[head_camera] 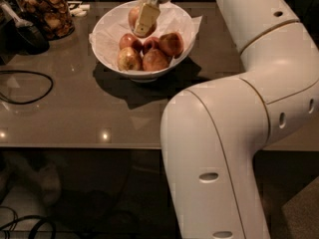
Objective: Pick apple from white bowl
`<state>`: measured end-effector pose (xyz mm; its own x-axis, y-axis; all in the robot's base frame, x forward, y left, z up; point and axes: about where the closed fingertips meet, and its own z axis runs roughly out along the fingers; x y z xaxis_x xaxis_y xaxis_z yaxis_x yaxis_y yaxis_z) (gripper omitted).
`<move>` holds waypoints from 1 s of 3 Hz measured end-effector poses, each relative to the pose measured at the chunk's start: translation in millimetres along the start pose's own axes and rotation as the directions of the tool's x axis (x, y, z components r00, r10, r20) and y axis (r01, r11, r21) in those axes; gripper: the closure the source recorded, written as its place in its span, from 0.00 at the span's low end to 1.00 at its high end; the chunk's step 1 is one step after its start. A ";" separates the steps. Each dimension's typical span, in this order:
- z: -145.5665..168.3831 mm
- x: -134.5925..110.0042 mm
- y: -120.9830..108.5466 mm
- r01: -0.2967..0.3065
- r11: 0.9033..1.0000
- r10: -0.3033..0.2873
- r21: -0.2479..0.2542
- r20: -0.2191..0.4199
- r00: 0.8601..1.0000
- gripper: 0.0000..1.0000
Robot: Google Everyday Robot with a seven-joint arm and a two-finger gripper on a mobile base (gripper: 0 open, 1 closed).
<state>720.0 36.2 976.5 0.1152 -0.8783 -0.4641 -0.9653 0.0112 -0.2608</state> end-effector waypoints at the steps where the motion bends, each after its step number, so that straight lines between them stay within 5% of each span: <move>1: -12.5 -10.1 5.7 0.028 1.000 -0.028 0.013 0.017 0.999 1.00; 3: -39.4 -30.8 31.2 0.082 0.997 -0.082 0.000 0.059 0.995 1.00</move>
Offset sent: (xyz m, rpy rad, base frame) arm -0.0465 0.0008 0.0255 0.0155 -0.0410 0.0585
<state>677.1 44.8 1016.0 0.2077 -0.8465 -0.4902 -0.9526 -0.0612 -0.2980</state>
